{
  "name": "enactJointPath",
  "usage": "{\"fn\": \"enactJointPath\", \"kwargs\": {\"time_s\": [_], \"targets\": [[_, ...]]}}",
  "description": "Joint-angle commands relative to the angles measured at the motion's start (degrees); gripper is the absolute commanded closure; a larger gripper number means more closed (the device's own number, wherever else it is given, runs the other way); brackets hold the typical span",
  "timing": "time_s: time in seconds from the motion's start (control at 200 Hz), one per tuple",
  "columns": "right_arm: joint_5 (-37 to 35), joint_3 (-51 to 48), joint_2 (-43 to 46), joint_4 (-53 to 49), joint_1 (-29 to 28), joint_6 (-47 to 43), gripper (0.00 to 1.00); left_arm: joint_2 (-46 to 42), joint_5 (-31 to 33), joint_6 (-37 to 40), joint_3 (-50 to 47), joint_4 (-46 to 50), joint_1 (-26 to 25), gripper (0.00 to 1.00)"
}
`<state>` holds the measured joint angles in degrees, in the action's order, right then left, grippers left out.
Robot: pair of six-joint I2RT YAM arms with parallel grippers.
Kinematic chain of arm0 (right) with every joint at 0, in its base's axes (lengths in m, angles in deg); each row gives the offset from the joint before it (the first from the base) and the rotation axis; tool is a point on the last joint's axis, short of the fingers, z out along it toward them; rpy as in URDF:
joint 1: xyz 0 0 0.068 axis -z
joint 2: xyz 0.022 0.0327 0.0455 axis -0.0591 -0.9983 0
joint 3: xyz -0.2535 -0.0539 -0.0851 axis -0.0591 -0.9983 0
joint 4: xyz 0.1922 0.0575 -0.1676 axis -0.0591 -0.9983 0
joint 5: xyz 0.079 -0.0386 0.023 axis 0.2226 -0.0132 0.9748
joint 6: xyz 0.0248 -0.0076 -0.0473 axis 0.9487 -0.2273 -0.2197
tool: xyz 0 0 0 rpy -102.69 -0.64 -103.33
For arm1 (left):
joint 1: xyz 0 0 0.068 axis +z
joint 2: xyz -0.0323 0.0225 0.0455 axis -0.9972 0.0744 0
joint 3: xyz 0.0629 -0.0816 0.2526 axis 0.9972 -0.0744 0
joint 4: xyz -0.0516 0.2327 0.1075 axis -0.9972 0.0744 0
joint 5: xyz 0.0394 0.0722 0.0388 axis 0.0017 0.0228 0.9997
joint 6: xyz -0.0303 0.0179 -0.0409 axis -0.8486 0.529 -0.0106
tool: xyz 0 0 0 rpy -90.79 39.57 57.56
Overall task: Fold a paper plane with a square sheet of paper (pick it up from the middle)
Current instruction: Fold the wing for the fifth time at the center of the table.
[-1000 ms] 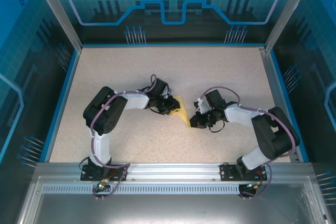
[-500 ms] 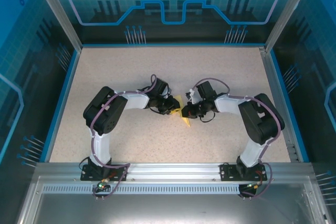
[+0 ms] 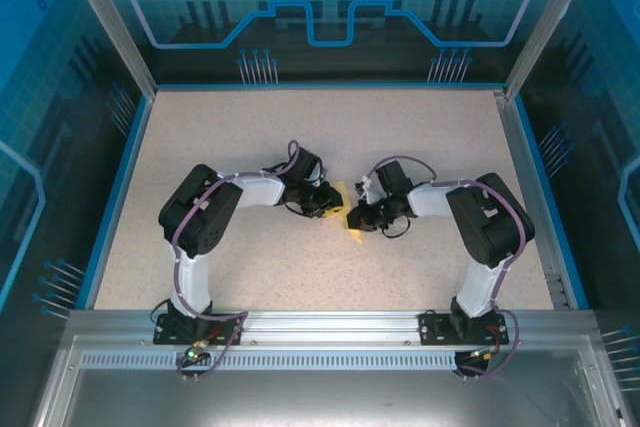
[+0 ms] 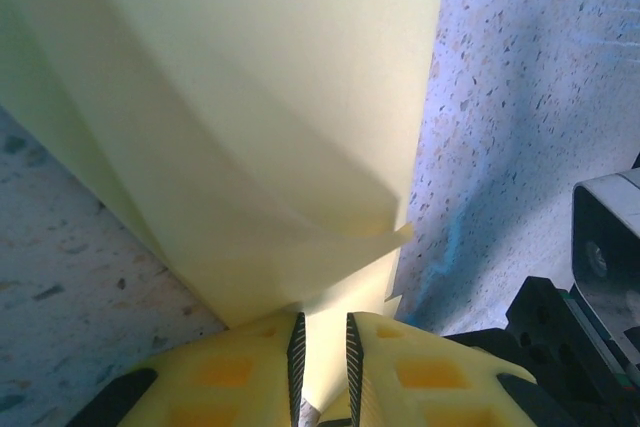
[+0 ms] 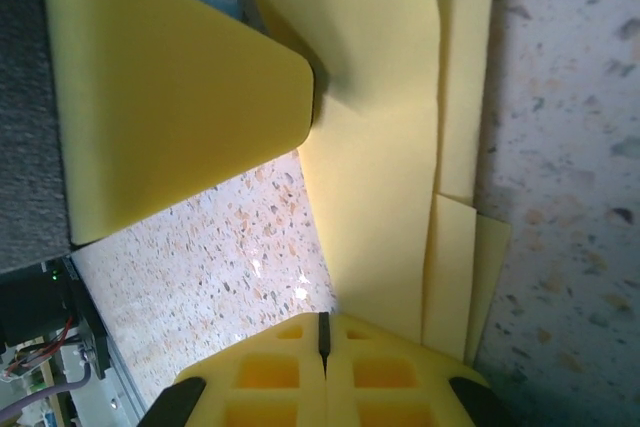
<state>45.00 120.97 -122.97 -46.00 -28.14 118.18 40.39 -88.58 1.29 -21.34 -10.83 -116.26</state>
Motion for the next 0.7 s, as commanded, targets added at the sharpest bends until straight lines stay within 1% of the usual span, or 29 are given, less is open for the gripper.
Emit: {"fn": "enactJointPath", "kwargs": {"time_s": [0.0,0.32,0.575,0.695], "targets": [[-3.66,-3.04,-1.77,-5.68,0.77,-1.03,0.99,0.85,2.49,2.7,1.9,2.12,1.09,0.76],[-3.63,-3.29,-2.31,-5.8,0.78,-1.14,0.99,2.6,2.17,5.86,3.99,1.56,3.26,0.76],[-3.68,-3.32,-2.28,-5.85,0.76,-1.19,0.99,2.87,2.16,7.1,3.58,1.93,5.55,0.76],[-3.45,-3.53,-2.21,-5.68,0.76,-1.19,0.99,4.26,1.08,8.77,4.76,2.54,6.56,0.76]]}}
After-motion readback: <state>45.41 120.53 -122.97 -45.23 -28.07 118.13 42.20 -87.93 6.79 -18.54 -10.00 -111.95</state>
